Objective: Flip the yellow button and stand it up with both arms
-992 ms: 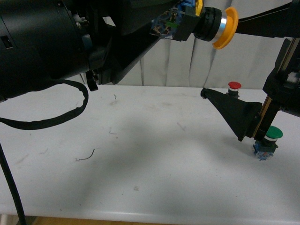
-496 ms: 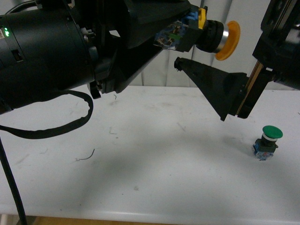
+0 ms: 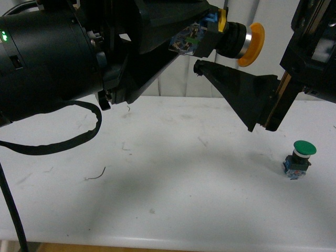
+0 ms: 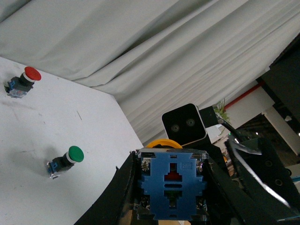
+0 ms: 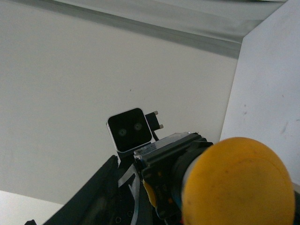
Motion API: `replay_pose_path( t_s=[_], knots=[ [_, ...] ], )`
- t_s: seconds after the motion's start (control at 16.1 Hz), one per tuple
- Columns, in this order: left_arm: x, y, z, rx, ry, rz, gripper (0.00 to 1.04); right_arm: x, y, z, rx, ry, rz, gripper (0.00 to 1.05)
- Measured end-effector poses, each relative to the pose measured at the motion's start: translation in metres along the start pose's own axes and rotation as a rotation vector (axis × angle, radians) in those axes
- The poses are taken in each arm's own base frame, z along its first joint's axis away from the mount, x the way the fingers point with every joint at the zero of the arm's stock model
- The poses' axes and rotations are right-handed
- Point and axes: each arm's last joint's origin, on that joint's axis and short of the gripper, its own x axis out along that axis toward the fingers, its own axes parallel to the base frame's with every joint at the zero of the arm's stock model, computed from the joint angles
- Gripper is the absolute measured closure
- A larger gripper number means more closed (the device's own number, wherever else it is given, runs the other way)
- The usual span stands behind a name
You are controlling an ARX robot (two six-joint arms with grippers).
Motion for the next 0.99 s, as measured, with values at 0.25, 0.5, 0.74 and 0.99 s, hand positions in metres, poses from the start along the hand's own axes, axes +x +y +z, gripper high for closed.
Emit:
replay_pose_path(
  t_s=[0.25,0.5,0.74,0.99],
  knots=[
    [-0.0016,0.0016,0.0017,-0.021,-0.009,0.006,0.70,0.0009,-0.0024,0.0008,0.003,-0.004,-0.004,0.64],
    [-0.0014,0.0014,0.0013,-0.044,-0.016,0.010,0.71,0.0009,-0.0028,0.0012,-0.025,-0.002,-0.005,0.71],
    [-0.0012,0.0009,-0.0003,-0.020,0.007,-0.002,0.41,0.0014,-0.0024,0.0017,0.002,0.000,-0.004,0.71],
    [-0.0007,0.0004,-0.0012,-0.008,0.010,-0.004,0.23,0.0014,-0.0026,0.0017,0.012,0.002,-0.004,0.71]
  ],
)
